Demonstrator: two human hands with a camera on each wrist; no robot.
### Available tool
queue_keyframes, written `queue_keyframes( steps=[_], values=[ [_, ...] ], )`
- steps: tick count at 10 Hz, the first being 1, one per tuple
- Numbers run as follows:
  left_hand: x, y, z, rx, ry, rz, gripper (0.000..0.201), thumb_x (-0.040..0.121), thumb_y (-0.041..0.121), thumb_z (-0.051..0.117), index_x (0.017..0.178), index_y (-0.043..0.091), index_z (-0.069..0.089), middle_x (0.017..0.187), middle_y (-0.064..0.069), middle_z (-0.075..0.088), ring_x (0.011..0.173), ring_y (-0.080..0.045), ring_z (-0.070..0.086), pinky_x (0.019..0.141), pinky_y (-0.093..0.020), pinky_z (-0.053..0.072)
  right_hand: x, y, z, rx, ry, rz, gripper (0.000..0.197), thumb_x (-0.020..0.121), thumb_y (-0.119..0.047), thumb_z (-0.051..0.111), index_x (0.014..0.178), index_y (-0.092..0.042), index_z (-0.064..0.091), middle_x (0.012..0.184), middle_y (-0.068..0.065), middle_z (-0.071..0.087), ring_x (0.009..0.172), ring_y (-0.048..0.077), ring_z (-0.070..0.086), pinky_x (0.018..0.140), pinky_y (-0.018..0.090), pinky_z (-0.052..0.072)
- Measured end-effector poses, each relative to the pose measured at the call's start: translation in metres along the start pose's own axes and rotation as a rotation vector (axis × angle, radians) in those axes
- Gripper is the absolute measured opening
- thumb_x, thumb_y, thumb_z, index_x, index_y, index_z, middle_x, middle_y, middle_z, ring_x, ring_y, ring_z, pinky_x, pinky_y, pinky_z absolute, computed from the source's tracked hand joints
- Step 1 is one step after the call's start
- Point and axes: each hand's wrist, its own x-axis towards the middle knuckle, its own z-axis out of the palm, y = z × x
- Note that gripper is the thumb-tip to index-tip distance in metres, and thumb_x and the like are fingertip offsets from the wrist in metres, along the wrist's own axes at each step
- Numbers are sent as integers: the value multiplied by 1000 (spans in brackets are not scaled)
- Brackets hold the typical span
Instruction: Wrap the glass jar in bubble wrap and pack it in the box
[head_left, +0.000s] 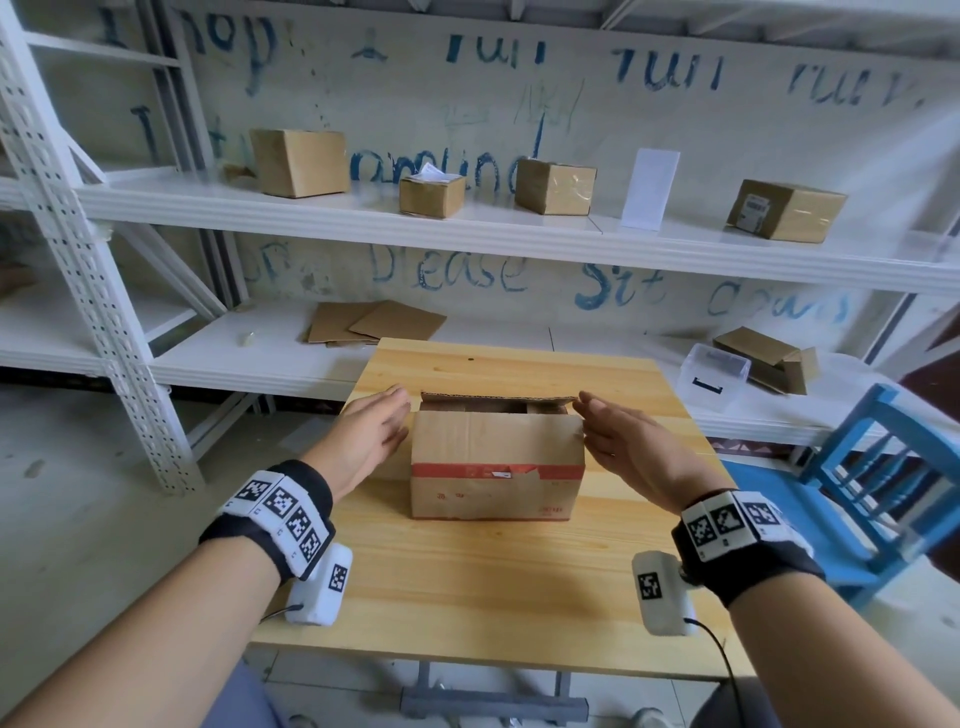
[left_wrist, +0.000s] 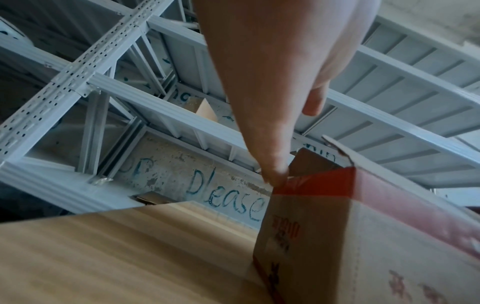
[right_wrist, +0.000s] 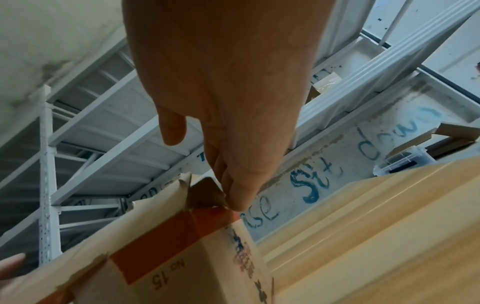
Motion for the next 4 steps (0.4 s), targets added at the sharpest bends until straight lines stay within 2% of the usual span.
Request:
queue_keyframes(
  steps=[1, 2, 3, 4],
  values=[
    [-8, 9, 4, 160, -32, -36, 58, 107, 43, 37, 158, 15, 30, 159, -6, 43, 149, -29, 35, 110, -42, 36, -2, -2, 2, 24, -29, 9, 57, 105, -43, 43, 158, -30, 30, 164, 9, 32, 150, 26, 32, 123, 50, 25],
    [-7, 15, 5, 356, 73, 10, 53, 109, 42, 34, 154, 15, 38, 139, -5, 62, 143, -30, 44, 113, -42, 37, -6, -4, 5, -71, -29, 59, 64, 102, -47, 48, 156, -17, 34, 161, 17, 36, 148, 30, 36, 120, 56, 31],
    [-10, 18, 9, 635, 94, 74, 48, 108, 43, 34, 146, 17, 48, 128, 2, 62, 135, -26, 50, 114, -42, 35, -13, -15, 15, -330, 53, 48, 49, 106, -35, 47, 134, 3, 54, 146, 35, 47, 135, 48, 47, 115, 58, 37],
    [-14, 22, 18, 866, 108, 119, 42, 108, 45, 31, 136, 24, 55, 138, -4, 53, 133, -22, 47, 106, -35, 35, -18, -23, 27, -687, 138, -3, 49, 107, -37, 41, 145, -8, 50, 148, 11, 53, 136, 31, 50, 117, 42, 37]
  ],
)
